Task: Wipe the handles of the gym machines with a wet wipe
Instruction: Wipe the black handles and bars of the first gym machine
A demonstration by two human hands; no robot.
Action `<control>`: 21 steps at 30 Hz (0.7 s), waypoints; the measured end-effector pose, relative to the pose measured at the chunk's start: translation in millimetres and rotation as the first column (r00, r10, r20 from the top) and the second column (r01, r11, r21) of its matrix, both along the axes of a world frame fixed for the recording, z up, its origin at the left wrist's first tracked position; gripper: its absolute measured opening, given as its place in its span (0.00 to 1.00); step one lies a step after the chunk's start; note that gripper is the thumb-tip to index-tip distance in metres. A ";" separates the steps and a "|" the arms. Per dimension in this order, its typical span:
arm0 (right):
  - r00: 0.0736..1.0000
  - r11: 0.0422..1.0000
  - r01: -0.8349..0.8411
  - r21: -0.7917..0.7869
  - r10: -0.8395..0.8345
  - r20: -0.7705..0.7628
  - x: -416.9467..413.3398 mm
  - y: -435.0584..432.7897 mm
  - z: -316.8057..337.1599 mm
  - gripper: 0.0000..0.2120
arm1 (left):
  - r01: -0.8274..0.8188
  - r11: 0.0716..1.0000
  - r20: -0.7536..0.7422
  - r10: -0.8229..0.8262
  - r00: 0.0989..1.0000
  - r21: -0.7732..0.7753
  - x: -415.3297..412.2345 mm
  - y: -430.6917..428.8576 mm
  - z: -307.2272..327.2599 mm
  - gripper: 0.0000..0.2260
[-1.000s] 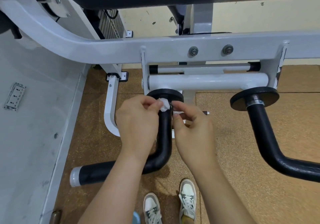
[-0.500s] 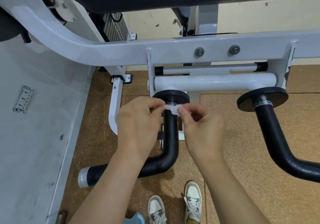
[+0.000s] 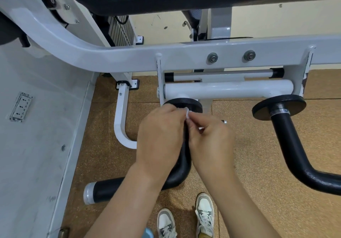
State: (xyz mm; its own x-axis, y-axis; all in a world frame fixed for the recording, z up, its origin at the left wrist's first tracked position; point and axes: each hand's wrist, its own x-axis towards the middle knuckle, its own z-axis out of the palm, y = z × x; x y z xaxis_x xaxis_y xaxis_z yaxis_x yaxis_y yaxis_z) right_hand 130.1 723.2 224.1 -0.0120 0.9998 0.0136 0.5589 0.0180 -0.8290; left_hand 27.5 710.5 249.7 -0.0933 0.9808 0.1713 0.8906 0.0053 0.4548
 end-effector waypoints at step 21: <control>0.993 0.960 -0.097 -0.263 0.110 0.036 24.0 -7.3 14.4 0.09 | -0.130 0.886 0.218 0.247 0.944 -0.445 -14.8 -25.9 18.8 0.11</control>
State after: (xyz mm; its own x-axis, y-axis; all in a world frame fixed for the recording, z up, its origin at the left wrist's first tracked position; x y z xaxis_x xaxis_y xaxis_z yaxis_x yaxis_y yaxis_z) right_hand 154.1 715.9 238.5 -0.1093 0.9619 -0.2506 0.6057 -0.1354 -0.7841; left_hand 12.7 684.6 268.5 -0.2672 0.9133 -0.3075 0.7023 0.4031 0.5868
